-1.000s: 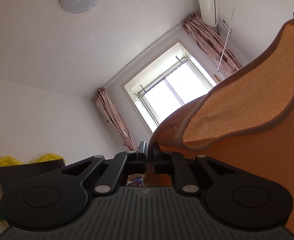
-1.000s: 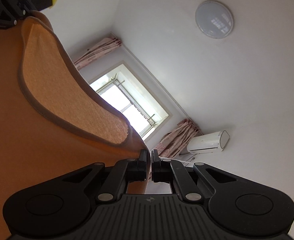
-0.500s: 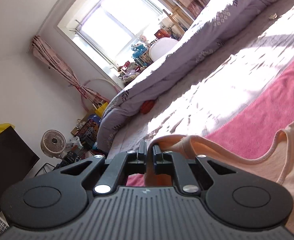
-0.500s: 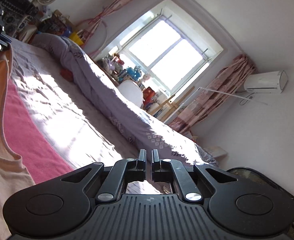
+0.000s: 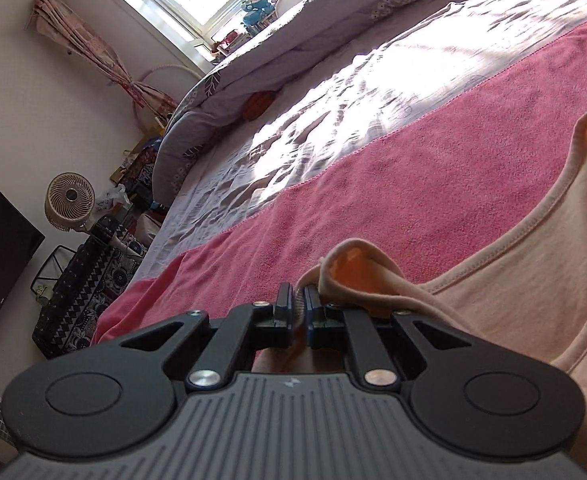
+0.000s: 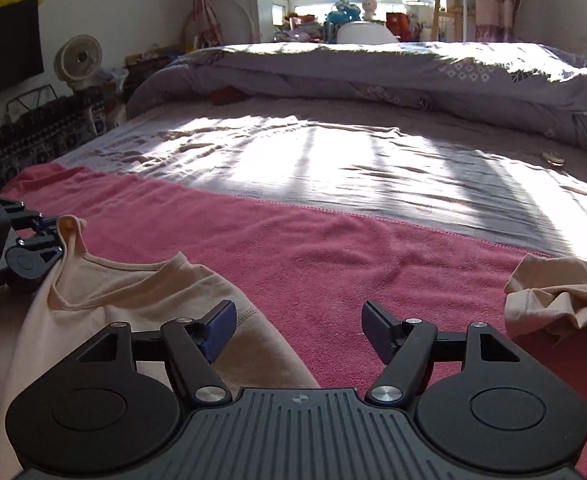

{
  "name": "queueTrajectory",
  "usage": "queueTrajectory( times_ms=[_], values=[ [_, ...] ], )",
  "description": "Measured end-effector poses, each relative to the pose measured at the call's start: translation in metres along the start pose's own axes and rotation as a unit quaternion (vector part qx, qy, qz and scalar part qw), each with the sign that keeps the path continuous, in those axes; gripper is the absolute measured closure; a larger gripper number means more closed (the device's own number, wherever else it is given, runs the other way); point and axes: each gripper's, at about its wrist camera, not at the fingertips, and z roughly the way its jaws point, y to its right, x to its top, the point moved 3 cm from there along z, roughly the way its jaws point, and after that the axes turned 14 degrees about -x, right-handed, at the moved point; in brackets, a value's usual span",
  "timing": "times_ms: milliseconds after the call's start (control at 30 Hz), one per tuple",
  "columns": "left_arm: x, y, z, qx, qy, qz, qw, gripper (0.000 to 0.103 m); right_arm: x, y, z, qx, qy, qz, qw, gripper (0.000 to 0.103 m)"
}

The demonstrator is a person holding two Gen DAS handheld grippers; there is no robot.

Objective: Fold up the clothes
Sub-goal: 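Lower the held beige shirt with both grippers and lay it flat on the towel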

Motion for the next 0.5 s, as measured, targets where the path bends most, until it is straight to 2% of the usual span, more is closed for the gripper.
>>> queueTrajectory(
  times_ms=[100,133,167,200,233,300,367,500],
  values=[
    [-0.006,-0.002,-0.003,0.000,0.001,0.000,1.0000,0.090,0.000,-0.030,0.021,0.024,-0.037,-0.040,0.998,0.024],
    [-0.008,-0.003,-0.003,0.000,0.002,0.000,1.0000,0.090,-0.003,-0.042,0.024,0.032,-0.049,-0.056,0.997,0.031],
    [-0.009,-0.004,-0.004,0.001,0.003,0.000,1.0000,0.090,-0.005,-0.053,0.025,0.033,-0.054,-0.068,0.996,0.043],
    [-0.010,-0.005,-0.005,0.001,0.005,-0.003,1.0000,0.090,-0.006,-0.059,0.021,0.021,-0.047,-0.072,0.996,0.061],
    [-0.010,-0.007,-0.007,0.003,0.011,-0.008,0.9999,0.090,-0.005,-0.063,0.016,0.012,-0.042,-0.073,0.996,0.097],
    [-0.007,-0.011,-0.014,0.010,0.032,-0.016,0.9993,0.090,0.001,-0.065,0.002,0.002,-0.029,-0.064,0.998,0.096],
    [0.002,-0.017,-0.029,0.020,0.065,-0.028,0.9973,0.090,0.011,-0.062,-0.015,-0.017,0.003,-0.058,0.998,0.096],
    [0.032,-0.025,-0.055,0.008,0.120,-0.048,0.9916,0.090,0.031,-0.044,-0.043,-0.100,0.070,-0.070,0.990,0.096]
  ],
)
